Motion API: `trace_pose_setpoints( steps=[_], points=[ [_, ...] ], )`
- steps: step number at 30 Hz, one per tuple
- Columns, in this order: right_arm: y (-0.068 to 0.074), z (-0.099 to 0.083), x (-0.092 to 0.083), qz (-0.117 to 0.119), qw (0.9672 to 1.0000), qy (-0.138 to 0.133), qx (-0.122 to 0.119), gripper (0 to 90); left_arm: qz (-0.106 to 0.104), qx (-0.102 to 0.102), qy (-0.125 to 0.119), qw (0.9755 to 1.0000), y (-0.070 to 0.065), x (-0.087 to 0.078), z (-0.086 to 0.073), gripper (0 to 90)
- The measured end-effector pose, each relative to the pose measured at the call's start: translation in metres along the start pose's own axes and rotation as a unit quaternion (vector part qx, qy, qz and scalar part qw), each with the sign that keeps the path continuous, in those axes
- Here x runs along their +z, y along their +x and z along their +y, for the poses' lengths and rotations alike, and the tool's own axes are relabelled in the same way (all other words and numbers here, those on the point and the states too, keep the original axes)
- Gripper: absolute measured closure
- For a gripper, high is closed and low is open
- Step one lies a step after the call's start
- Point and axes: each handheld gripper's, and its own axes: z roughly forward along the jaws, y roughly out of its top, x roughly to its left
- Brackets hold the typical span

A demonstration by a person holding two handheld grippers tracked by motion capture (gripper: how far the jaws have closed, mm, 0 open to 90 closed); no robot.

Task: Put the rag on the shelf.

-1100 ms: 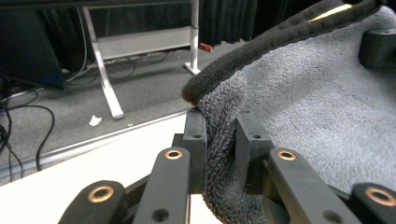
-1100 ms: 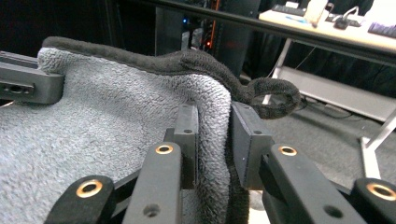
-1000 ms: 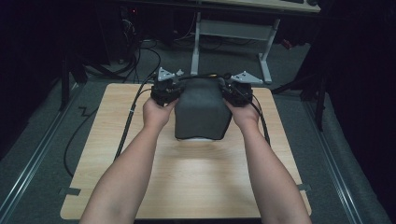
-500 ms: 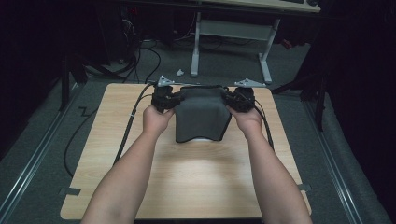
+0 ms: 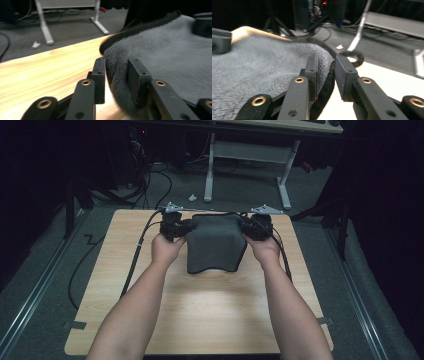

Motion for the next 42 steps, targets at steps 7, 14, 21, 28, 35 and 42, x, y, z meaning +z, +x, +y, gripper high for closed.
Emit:
trace_pose_setpoints(
  steps=[7,14,21,28,35,42],
  points=[
    [-0.001,0.01,-0.008,-0.013,0.9998,-0.012,-0.005,67.5,0.014,0.01,0.008,0.9998,0.003,-0.002,-0.003,67.6],
    [-0.001,0.011,-0.01,-0.011,0.9998,-0.013,-0.004,66.2,0.014,0.007,-0.006,0.9999,0.001,-0.008,0.0,67.7],
    [0.0,0.013,-0.014,-0.009,0.9998,-0.019,-0.003,65.1,0.018,0.008,-0.011,0.9998,0.002,-0.013,0.003,67.7],
    [0.0,0.012,-0.016,-0.004,0.9999,-0.013,0.001,62.7,0.02,0.012,-0.017,0.9996,0.001,-0.02,0.005,68.1],
    [0.003,0.013,-0.021,-0.003,0.9999,-0.015,-0.001,60.6,0.021,0.017,-0.026,0.9993,-0.002,-0.029,0.004,68.0],
    [0.003,0.012,-0.029,-0.007,0.9998,-0.016,0.003,61.1,0.021,0.011,-0.045,0.9987,0.002,-0.045,-0.005,67.8]
  ],
)
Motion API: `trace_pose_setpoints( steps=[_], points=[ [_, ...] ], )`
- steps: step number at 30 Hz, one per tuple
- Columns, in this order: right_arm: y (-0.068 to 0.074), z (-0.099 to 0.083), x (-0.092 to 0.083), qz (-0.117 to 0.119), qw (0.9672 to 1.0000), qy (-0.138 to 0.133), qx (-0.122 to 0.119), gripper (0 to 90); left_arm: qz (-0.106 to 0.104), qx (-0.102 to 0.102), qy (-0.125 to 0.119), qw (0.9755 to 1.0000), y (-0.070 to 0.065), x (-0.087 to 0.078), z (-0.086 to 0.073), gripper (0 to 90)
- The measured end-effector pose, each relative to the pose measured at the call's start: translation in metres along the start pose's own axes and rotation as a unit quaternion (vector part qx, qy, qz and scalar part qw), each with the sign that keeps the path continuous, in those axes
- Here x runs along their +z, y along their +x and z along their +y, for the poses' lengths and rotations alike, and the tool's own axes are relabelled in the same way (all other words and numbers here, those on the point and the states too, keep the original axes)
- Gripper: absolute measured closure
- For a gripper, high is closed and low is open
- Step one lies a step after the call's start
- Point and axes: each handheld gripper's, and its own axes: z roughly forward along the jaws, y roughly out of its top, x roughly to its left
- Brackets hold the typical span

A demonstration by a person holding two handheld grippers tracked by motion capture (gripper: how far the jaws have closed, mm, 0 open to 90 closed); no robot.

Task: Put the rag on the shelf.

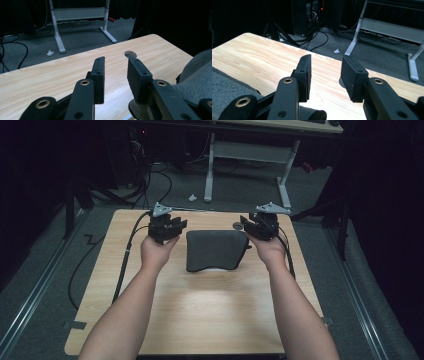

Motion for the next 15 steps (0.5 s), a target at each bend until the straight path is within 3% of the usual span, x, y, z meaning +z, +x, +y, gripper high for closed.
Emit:
trace_pose_setpoints(
  steps=[15],
  points=[
    [0.009,-0.014,-0.037,0.009,0.9997,-0.014,-0.019,58.3,0.004,0.0,-0.012,0.9999,0.004,-0.042,-0.017,65.6]
  ],
)
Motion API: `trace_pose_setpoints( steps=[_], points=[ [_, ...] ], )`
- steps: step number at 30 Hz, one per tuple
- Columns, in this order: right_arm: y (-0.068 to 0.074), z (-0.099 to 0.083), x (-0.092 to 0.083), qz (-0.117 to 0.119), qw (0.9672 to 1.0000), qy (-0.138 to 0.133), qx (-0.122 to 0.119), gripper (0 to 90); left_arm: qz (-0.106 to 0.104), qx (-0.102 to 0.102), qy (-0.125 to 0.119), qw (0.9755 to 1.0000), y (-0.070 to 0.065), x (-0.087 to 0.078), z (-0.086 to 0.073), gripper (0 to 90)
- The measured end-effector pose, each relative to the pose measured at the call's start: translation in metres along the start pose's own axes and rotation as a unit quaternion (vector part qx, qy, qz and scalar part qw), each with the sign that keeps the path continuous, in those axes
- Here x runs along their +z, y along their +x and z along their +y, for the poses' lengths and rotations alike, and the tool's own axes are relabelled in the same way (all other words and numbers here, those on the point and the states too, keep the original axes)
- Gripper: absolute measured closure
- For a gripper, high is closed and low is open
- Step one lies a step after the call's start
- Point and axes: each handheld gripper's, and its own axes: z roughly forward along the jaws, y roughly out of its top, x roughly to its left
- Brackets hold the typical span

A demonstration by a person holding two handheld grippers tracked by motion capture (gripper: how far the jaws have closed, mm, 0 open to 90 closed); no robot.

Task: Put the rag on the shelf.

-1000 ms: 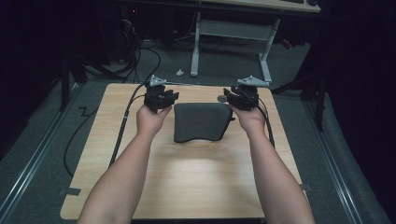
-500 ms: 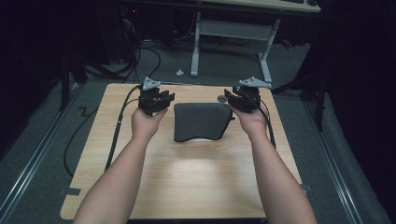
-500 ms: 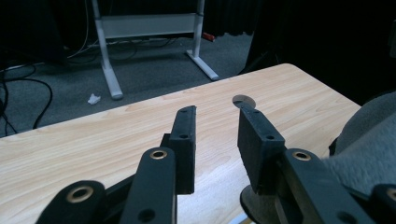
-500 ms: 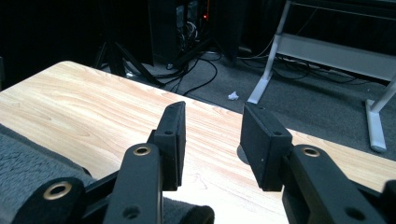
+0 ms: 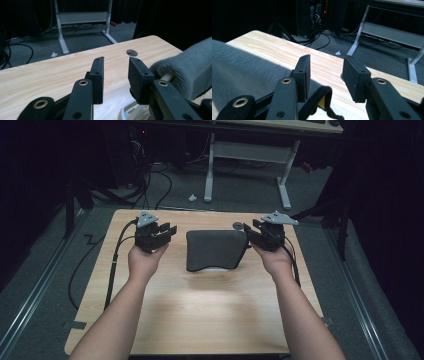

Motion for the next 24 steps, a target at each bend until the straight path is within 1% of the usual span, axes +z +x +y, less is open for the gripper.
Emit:
trace_pose_setpoints(
  steps=[1,2,6,9,10,12,14,15,16,19,22,24],
  points=[
    [0.001,-0.001,-0.003,0.001,1.0,-0.001,-0.001,57.9,-0.001,0.004,0.003,1.0,-0.001,-0.003,-0.001,64.5],
    [0.002,-0.003,-0.006,0.002,1.0,-0.001,-0.001,57.7,-0.002,0.007,0.001,1.0,-0.003,-0.006,-0.002,63.8],
    [0.007,-0.008,-0.019,0.001,1.0,-0.005,-0.009,55.2,-0.008,0.013,-0.004,0.9999,-0.009,-0.024,-0.009,62.3],
    [0.011,-0.013,-0.029,-0.002,0.9999,0.001,-0.016,53.7,-0.013,0.018,-0.003,0.9997,-0.013,-0.037,-0.017,61.0],
    [0.013,-0.015,-0.035,-0.003,0.9998,-0.005,-0.021,53.0,-0.014,0.018,-0.004,0.9997,-0.014,-0.041,-0.02,60.5],
    [0.015,-0.019,-0.043,-0.003,0.9997,-0.008,-0.024,50.6,-0.017,0.02,-0.002,0.9997,-0.016,-0.048,-0.027,59.5],
    [0.017,-0.023,-0.05,-0.01,0.9992,-0.002,-0.038,48.7,-0.02,0.023,0.004,0.9995,-0.019,-0.055,-0.035,58.6],
    [0.019,-0.026,-0.055,-0.011,0.9991,-0.007,-0.041,47.8,-0.022,0.024,0.005,0.9995,-0.02,-0.058,-0.038,58.1],
    [0.02,-0.028,-0.058,-0.01,0.9991,-0.005,-0.04,47.0,-0.023,0.026,0.007,0.9994,-0.022,-0.061,-0.043,57.7],
    [0.024,-0.037,-0.067,-0.012,0.9987,0.001,-0.049,43.4,-0.028,0.031,0.017,0.999,-0.026,-0.068,-0.057,55.0],
    [0.029,-0.049,-0.073,-0.009,0.9982,0.009,-0.058,41.0,-0.037,0.033,0.028,0.9984,-0.033,-0.074,-0.075,52.2],
    [0.033,-0.06,-0.076,-0.002,0.9978,0.019,-0.064,38.8,-0.036,0.041,0.041,0.9977,-0.038,-0.077,-0.088,50.6]
  ],
)
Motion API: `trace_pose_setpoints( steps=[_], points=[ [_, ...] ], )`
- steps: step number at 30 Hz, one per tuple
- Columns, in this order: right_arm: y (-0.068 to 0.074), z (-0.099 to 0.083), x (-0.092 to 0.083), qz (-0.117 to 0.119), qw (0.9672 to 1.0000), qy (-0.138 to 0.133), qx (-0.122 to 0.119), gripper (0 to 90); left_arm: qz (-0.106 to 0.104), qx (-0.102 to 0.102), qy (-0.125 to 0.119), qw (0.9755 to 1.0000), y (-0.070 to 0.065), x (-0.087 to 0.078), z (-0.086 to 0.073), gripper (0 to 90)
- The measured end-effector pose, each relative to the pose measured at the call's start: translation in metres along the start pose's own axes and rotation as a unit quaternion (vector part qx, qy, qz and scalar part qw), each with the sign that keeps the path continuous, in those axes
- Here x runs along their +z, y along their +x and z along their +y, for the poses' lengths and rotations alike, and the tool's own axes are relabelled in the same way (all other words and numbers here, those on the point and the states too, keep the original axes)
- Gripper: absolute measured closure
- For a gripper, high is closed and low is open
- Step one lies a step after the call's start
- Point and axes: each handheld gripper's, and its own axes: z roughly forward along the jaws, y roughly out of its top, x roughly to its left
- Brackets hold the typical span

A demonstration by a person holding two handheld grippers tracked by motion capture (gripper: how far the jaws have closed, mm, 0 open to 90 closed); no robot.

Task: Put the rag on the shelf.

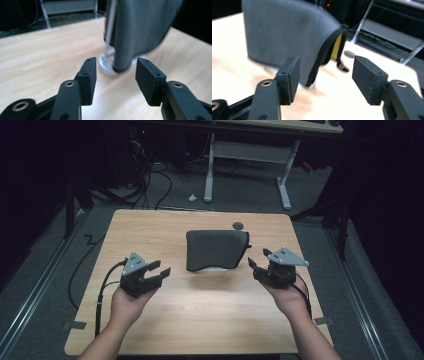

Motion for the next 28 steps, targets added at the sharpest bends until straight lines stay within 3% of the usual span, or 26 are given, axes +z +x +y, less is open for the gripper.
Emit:
trace_pose_setpoints(
  steps=[6,10,14,15,17,19,22,25,28],
  points=[
    [0.022,-0.04,0.001,0.018,0.9993,0.031,-0.007,34.9,-0.026,-0.007,0.042,0.9988,-0.024,0.003,-0.047,46.3],
    [0.04,-0.07,0.006,0.037,0.9982,0.048,-0.003,33.0,-0.044,0.006,0.07,0.9966,-0.044,0.008,-0.075,45.2],
    [0.059,-0.097,0.009,0.045,0.997,0.063,0.007,31.5,-0.061,0.005,0.079,0.995,-0.058,0.009,-0.092,44.0],
    [0.063,-0.103,0.009,0.047,0.9965,0.068,0.01,31.4,-0.062,0.012,0.081,0.9947,-0.06,0.01,-0.095,43.7],
    [0.072,-0.115,0.007,0.044,0.996,0.075,0.017,30.8,-0.073,0.003,0.089,0.9933,-0.063,0.012,-0.101,43.6],
    [0.078,-0.127,0.001,0.034,0.9964,0.077,0.013,34.4,-0.081,0.006,0.095,0.9922,-0.067,0.014,-0.102,43.6],
    [0.078,-0.133,-0.004,0.041,0.9947,0.092,0.019,33.4,-0.084,0.017,0.087,0.9925,-0.069,0.014,-0.098,43.4],
    [0.077,-0.139,-0.001,0.041,0.9931,0.106,0.029,33.9,-0.087,0.012,0.085,0.9926,-0.067,0.014,-0.097,43.4],
    [0.077,-0.138,0.003,0.037,0.9935,0.104,0.026,34.0,-0.083,0.01,0.085,0.9928,-0.065,0.013,-0.098,43.4]
  ],
)
